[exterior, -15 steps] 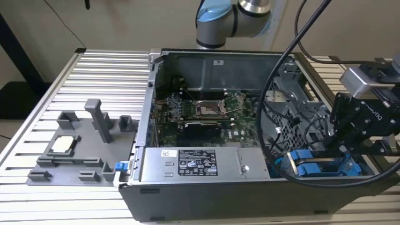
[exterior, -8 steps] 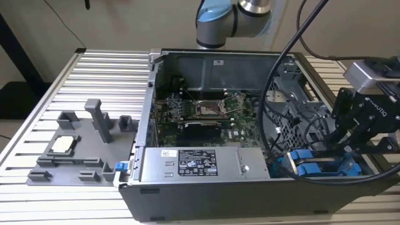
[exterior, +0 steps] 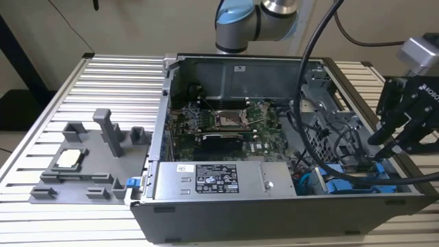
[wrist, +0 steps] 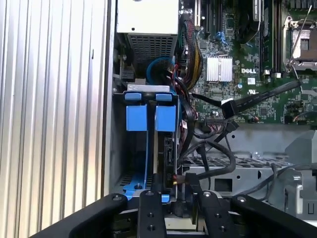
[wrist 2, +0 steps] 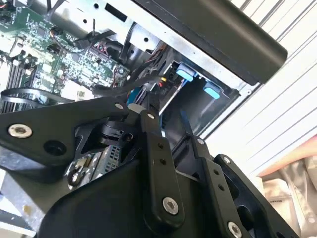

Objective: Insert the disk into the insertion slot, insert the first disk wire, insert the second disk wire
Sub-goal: 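Insert the first disk wire, then insert the second disk wire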

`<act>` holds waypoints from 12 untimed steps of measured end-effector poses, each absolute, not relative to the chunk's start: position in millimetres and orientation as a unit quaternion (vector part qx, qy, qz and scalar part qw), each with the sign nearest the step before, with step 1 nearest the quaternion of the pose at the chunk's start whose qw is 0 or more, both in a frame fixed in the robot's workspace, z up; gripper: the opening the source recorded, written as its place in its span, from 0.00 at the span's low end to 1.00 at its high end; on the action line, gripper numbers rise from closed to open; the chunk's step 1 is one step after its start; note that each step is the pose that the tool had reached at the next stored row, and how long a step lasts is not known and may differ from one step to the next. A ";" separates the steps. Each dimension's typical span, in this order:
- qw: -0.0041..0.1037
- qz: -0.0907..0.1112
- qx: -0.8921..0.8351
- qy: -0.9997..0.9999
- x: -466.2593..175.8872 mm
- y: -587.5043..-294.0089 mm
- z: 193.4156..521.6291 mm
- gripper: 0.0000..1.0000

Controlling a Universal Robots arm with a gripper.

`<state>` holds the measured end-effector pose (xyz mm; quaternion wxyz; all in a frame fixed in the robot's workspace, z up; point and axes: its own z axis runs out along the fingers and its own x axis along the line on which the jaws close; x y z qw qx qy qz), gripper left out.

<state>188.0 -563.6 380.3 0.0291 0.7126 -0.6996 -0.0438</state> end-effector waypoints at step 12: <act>0.029 -0.044 0.713 -0.700 187.9 -563.6 408.5 0.33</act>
